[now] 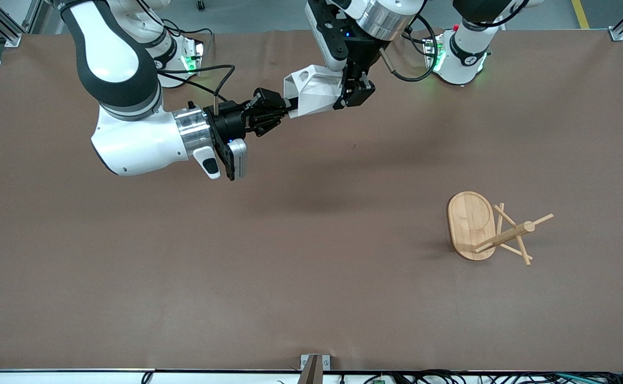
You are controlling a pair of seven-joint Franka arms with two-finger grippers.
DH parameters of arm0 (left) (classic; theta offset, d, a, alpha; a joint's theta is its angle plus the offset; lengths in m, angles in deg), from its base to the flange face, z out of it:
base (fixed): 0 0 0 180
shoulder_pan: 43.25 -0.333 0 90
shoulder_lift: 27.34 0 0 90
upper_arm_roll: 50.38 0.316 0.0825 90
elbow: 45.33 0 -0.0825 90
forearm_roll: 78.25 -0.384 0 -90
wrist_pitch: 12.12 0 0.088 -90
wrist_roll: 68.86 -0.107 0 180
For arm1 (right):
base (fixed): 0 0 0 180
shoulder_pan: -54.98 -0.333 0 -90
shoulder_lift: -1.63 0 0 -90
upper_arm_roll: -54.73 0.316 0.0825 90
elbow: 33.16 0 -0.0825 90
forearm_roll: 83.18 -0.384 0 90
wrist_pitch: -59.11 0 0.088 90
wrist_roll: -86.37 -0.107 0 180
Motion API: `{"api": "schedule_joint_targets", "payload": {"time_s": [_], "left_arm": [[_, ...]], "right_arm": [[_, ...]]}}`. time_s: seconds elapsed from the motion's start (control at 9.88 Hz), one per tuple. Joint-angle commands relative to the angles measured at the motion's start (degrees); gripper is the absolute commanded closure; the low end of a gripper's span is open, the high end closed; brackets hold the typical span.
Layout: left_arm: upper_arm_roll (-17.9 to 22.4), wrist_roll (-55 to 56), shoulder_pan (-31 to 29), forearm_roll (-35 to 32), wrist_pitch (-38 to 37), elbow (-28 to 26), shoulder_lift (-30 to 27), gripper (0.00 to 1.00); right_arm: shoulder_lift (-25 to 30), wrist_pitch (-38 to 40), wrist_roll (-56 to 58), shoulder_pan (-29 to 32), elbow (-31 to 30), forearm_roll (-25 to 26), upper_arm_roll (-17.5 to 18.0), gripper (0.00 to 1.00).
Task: Hang cup on rack
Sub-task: 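Grasp the cup body with the left gripper beside the right gripper, then carry the cup toward the rack with the left gripper while the right gripper withdraws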
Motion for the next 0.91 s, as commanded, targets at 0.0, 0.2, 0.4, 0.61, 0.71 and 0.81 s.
{"api": "schedule_joint_targets", "payload": {"time_s": [0.0, 0.2, 0.4, 0.61, 0.71, 0.81], "left_arm": [[0.4, 0.6, -0.9, -1.5, 0.1, -0.7, 1.2, 0.77], [0.7, 6.8, -2.7, -3.8, -0.4, -0.8, 1.1, 0.78], [0.7, 14.9, -4.3, -5.9, -0.6, -1.5, 1.0, 0.78], [0.7, 19.1, -7.6, -6.1, -0.6, -2.0, 1.2, 0.78], [0.7, 19.9, -9.6, -6.1, -0.6, -2.4, 1.7, 0.78], [0.7, 20.1, -11.8, -6.1, -0.6, -2.7, 2.3, 0.78]], "right_arm": [[0.2, 0.1, -0.5, 0.7, -0.1, -0.6, -0.1, 0.00], [1.0, 0.1, -0.6, 2.6, -0.2, 4.4, -0.5, 0.00], [5.1, -0.2, -1.5, 3.4, -1.8, 13.1, -3.5, 0.00], [11.0, -0.6, -2.7, 3.2, -2.3, 27.1, -6.9, 0.00], [13.2, -0.1, -5.2, 3.1, -2.1, 33.2, -9.4, 0.00], [15.6, 0.0, -6.9, 3.0, -2.1, 37.4, -10.4, 0.00]]}}
